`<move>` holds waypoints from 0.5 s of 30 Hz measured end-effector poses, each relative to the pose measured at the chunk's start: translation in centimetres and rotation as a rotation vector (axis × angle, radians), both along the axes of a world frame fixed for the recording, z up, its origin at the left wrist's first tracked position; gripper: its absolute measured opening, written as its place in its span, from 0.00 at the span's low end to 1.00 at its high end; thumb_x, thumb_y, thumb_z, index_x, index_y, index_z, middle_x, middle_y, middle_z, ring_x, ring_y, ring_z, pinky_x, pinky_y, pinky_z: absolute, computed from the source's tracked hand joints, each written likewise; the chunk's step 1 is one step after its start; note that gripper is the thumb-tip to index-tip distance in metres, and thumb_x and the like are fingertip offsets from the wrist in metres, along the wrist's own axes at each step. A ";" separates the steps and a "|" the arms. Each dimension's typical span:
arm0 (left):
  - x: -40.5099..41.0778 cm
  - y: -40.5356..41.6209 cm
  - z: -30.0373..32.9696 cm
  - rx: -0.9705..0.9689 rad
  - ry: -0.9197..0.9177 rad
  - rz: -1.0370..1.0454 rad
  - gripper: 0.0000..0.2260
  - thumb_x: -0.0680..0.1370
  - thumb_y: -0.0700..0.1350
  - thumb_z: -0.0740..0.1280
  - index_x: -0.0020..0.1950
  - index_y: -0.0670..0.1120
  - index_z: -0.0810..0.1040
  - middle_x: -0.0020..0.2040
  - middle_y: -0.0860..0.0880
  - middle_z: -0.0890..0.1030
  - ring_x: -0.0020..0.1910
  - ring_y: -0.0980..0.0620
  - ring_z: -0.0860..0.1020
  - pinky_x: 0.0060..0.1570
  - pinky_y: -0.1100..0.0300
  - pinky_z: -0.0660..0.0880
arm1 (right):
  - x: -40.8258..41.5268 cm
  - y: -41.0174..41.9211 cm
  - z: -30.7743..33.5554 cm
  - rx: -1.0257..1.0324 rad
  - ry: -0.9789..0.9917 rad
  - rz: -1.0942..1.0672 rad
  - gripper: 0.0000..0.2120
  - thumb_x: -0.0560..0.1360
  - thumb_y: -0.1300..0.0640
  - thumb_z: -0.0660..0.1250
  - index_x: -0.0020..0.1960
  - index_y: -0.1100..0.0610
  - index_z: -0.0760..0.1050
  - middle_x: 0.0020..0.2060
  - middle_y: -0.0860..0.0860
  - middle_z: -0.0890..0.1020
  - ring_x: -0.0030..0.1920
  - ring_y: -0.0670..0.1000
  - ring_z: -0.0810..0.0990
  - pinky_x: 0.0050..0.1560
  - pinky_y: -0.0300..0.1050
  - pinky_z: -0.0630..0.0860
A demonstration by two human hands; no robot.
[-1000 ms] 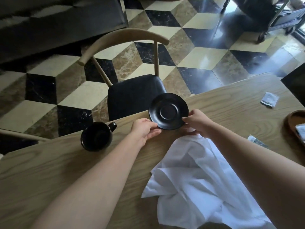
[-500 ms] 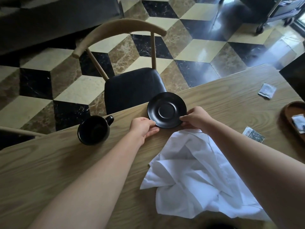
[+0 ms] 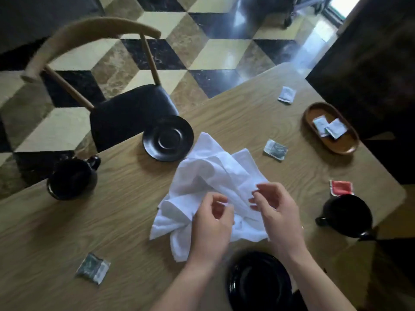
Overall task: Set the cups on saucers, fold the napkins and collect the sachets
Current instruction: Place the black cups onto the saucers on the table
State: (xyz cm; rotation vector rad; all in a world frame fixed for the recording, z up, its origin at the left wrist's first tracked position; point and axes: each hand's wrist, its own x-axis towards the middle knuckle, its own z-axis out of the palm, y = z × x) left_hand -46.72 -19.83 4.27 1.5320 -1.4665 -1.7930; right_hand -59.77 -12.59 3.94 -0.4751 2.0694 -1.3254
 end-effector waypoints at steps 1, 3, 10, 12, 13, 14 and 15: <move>-1.3 2.3 -0.1 0.064 0.019 -0.060 0.04 0.73 0.47 0.68 0.44 0.57 0.76 0.38 0.52 0.83 0.36 0.51 0.83 0.39 0.52 0.81 | -0.4 2.9 -0.1 0.029 -0.026 -0.061 0.06 0.77 0.64 0.69 0.51 0.55 0.79 0.42 0.53 0.85 0.41 0.53 0.86 0.44 0.49 0.83; -4.0 6.4 -0.9 0.163 0.023 -0.171 0.04 0.74 0.45 0.68 0.44 0.55 0.78 0.38 0.51 0.83 0.35 0.52 0.83 0.41 0.50 0.82 | -1.7 7.9 -0.6 0.095 -0.050 -0.187 0.05 0.77 0.65 0.70 0.51 0.57 0.80 0.42 0.54 0.86 0.41 0.54 0.86 0.42 0.45 0.83; -13.6 12.7 -4.4 0.302 -0.064 -0.402 0.16 0.72 0.53 0.72 0.59 0.55 0.78 0.50 0.52 0.80 0.52 0.49 0.81 0.55 0.46 0.80 | -9.2 18.4 -3.6 0.314 -0.094 -0.644 0.06 0.77 0.50 0.71 0.51 0.50 0.77 0.47 0.52 0.84 0.42 0.50 0.86 0.39 0.45 0.82; -16.0 12.9 -4.9 0.279 -0.101 -0.384 0.27 0.68 0.60 0.73 0.65 0.56 0.76 0.55 0.51 0.79 0.55 0.52 0.79 0.57 0.48 0.79 | -11.3 19.5 -4.4 0.325 -0.155 -0.674 0.12 0.75 0.43 0.71 0.52 0.48 0.74 0.51 0.51 0.82 0.47 0.50 0.84 0.42 0.47 0.83; -17.0 12.8 -5.0 0.275 -0.117 -0.380 0.31 0.66 0.63 0.73 0.67 0.55 0.75 0.56 0.51 0.79 0.56 0.52 0.79 0.57 0.48 0.79 | -12.3 19.8 -4.8 0.319 -0.176 -0.668 0.14 0.75 0.41 0.70 0.54 0.48 0.73 0.53 0.50 0.81 0.50 0.50 0.83 0.45 0.49 0.84; -18.0 12.7 -5.2 0.274 -0.135 -0.387 0.34 0.65 0.64 0.73 0.68 0.54 0.74 0.58 0.49 0.81 0.57 0.50 0.80 0.57 0.47 0.79 | -13.2 19.9 -5.2 0.314 -0.180 -0.646 0.17 0.74 0.40 0.70 0.57 0.48 0.73 0.55 0.49 0.80 0.53 0.51 0.82 0.49 0.51 0.83; -18.9 12.7 -5.4 0.280 -0.144 -0.396 0.36 0.65 0.64 0.74 0.69 0.52 0.74 0.58 0.47 0.82 0.56 0.48 0.81 0.56 0.46 0.80 | -14.1 19.8 -5.6 0.315 -0.173 -0.609 0.20 0.74 0.40 0.69 0.61 0.49 0.73 0.56 0.49 0.80 0.55 0.51 0.81 0.53 0.54 0.82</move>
